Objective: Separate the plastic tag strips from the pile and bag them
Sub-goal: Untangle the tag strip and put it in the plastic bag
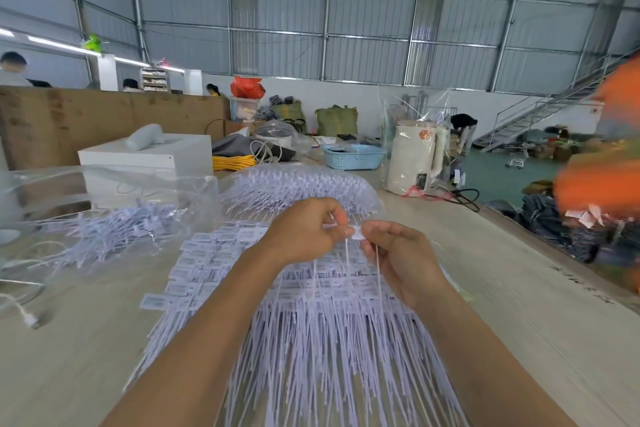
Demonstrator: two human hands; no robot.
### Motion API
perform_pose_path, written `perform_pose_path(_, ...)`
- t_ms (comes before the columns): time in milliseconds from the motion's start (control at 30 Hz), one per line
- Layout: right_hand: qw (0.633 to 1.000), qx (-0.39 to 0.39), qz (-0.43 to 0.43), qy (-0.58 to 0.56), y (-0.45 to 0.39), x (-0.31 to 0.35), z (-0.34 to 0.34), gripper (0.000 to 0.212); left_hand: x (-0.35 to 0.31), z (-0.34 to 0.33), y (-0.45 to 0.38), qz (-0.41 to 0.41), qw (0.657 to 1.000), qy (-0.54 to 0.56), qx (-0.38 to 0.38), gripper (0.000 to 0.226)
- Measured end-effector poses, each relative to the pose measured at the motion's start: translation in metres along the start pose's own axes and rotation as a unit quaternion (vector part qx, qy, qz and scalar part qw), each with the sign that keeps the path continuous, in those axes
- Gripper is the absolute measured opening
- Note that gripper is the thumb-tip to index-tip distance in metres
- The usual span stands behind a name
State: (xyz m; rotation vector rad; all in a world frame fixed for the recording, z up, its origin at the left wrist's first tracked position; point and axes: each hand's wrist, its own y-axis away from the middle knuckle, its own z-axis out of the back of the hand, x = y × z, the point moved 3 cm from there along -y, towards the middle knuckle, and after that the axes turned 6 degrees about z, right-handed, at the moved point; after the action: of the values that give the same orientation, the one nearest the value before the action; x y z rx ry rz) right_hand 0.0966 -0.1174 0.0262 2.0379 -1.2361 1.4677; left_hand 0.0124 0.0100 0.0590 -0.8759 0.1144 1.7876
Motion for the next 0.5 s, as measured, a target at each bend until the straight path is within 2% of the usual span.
perform_pose_path(67, 0.999, 0.019, -0.047, -0.002, -0.0024, 0.0016, -0.0022, 0.007, -0.0008, 0.0036, -0.0012, -0.005, 1.0, 0.007, -0.014, 0.01)
perform_pose_path(167, 0.992, 0.093, -0.07, 0.04, -0.0002, -0.0016, -0.0069, 0.017, 0.0013, 0.0064, -0.0031, -0.014, 1.0, 0.028, -0.005, 0.009)
perform_pose_path(233, 0.992, 0.109, -0.05, 0.049, 0.0012, -0.0029, -0.0076, 0.009, 0.0037, 0.0057, -0.0041, -0.014, 1.0, 0.018, 0.009, 0.007)
perform_pose_path(300, 0.991, 0.103, -0.003, 0.082, 0.0008, 0.0008, -0.007, 0.012, 0.0053, 0.0039, -0.0047, -0.004, 1.0, 0.006, 0.024, 0.007)
perform_pose_path(400, 0.986, 0.094, 0.04, 0.133, 0.0006, 0.0046, -0.0071, 0.012, 0.0058, 0.0004, -0.0032, 0.009, 0.999, 0.008, 0.043, 0.025)
perform_pose_path(500, 0.98, 0.096, 0.054, 0.163, 0.002, 0.0051, -0.0075, 0.008, 0.0066, 0.0005, -0.0019, 0.028, 0.999, 0.024, 0.04, 0.028)
